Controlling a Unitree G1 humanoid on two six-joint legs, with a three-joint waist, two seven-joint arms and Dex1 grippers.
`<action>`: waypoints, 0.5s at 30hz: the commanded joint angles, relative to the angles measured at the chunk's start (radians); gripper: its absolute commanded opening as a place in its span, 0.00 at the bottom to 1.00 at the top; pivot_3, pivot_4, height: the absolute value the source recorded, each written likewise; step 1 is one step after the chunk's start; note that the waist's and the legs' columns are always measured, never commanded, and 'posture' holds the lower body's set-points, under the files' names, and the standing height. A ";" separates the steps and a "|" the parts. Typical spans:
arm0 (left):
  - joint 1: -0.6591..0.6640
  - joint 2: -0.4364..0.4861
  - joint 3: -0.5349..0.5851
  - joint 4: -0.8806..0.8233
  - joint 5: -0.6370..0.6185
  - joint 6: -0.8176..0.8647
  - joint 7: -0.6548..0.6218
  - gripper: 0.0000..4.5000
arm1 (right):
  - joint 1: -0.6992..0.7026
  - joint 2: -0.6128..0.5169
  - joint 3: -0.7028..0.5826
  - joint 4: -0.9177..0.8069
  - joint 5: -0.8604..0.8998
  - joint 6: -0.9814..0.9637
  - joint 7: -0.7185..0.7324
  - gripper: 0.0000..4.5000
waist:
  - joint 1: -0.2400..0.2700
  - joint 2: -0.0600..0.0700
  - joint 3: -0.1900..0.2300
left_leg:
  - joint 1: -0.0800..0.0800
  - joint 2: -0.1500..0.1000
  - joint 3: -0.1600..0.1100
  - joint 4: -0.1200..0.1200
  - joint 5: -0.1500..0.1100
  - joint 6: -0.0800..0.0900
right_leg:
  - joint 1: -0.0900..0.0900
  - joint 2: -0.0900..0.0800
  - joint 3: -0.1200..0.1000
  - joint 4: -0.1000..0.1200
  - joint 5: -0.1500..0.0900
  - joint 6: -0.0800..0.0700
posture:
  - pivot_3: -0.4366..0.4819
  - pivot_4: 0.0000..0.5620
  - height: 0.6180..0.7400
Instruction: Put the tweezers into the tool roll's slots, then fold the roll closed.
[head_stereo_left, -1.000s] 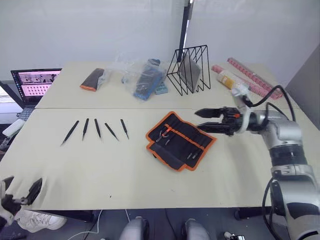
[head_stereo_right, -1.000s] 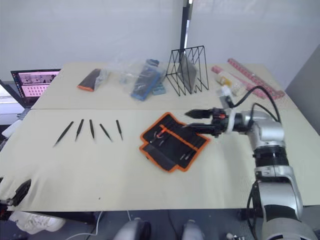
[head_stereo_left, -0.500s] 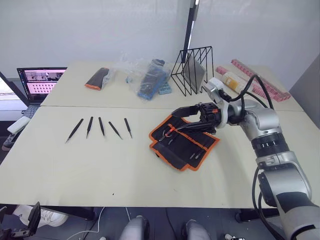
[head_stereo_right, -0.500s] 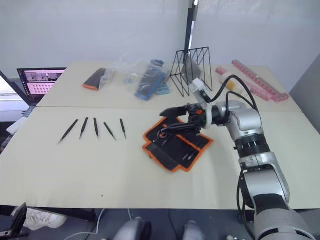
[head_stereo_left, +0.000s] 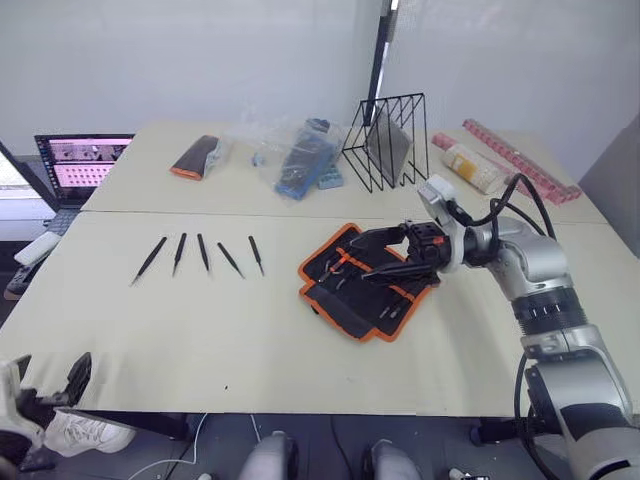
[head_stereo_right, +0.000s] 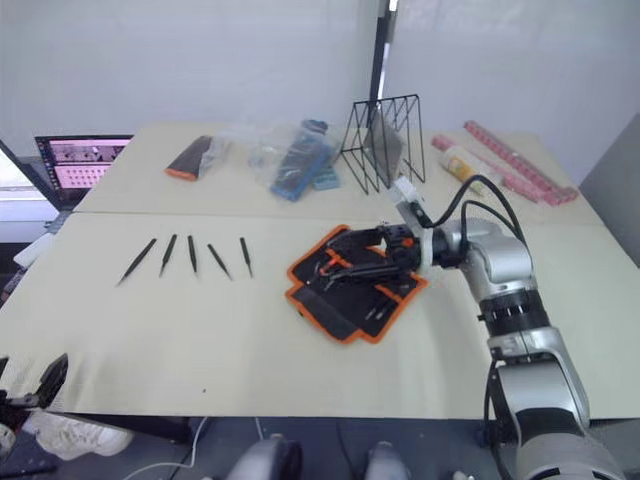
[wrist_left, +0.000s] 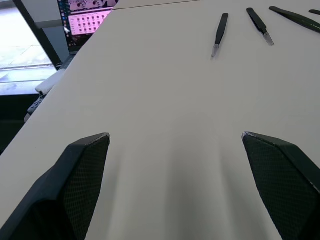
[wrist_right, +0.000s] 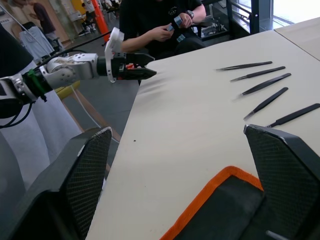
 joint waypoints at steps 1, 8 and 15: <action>-0.105 0.073 -0.044 0.075 -0.013 0.066 -0.022 1.00 | 0.033 -0.025 -0.063 -0.103 0.027 0.015 -0.033 1.00 | -0.002 -0.001 0.000 | 0.000 0.000 0.000 0.000 0.000 0.000 | 0.000 0.000 0.000 0.002 0.000 0.000 | 0.48 0.27 0.55; -0.388 0.196 -0.183 0.290 0.012 0.135 -0.099 1.00 | 0.171 -0.034 -0.134 -0.339 0.073 0.060 -0.165 1.00 | 0.000 -0.002 0.000 | 0.001 0.000 0.000 -0.001 0.002 -0.003 | -0.001 0.001 0.000 0.011 0.001 -0.002 | 0.48 0.27 0.55; -0.591 0.267 -0.269 0.511 0.066 0.091 -0.171 1.00 | 0.284 -0.032 -0.148 -0.423 -0.014 0.026 -0.368 1.00 | -0.004 -0.004 -0.001 | 0.002 0.002 0.000 -0.002 0.003 -0.005 | -0.001 0.004 0.001 0.011 0.002 -0.003 | 0.48 0.27 0.55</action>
